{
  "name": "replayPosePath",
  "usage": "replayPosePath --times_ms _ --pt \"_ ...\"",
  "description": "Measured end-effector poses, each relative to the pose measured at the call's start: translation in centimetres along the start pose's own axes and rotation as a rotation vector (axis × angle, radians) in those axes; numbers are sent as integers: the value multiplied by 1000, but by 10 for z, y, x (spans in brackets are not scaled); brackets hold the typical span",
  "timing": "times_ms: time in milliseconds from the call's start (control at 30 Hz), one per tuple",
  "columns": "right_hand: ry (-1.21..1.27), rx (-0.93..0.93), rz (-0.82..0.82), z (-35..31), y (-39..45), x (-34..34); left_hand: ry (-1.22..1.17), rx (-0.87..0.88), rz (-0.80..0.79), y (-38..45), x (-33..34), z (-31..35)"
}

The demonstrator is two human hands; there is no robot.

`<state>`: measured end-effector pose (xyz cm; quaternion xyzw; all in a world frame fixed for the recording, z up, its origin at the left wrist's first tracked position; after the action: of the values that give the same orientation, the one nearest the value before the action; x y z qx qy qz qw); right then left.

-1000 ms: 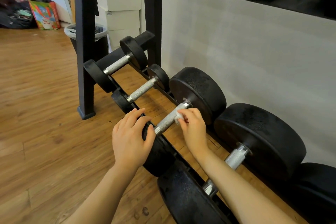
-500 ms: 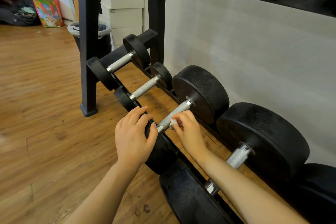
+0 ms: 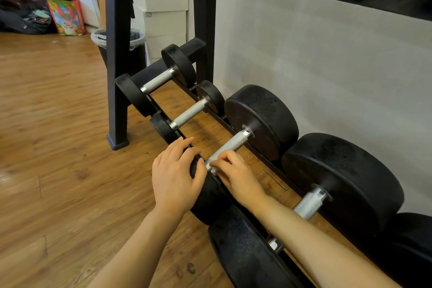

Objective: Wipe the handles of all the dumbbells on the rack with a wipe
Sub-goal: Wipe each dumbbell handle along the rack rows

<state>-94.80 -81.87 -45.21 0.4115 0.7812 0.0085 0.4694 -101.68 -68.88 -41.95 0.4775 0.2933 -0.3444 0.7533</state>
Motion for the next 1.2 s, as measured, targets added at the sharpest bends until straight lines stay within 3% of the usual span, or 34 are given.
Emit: replayPosePath --times_ms 367,600,867,1200 --pt "79 44 12 0 1 -7 -3 10 -19 -1 -1 -1" --pt "90 248 9 -6 5 -23 -59 52 -251 9 -16 -11" --pt "61 463 118 -59 52 -79 27 -56 -379 75 -99 -58" --pt "211 779 239 -196 160 -149 102 -123 -629 198 -264 -72"
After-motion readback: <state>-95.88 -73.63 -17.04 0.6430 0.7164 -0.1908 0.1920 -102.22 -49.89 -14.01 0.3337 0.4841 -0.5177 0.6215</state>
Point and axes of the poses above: each hand's wrist, its own y-axis towards the middle knuckle, its own x-axis out of the palm, z = x × y, the point moved 7 cm from there along y, towards the middle knuckle, and after that the axes turned 11 degrees about y, right-handed, at the moved point
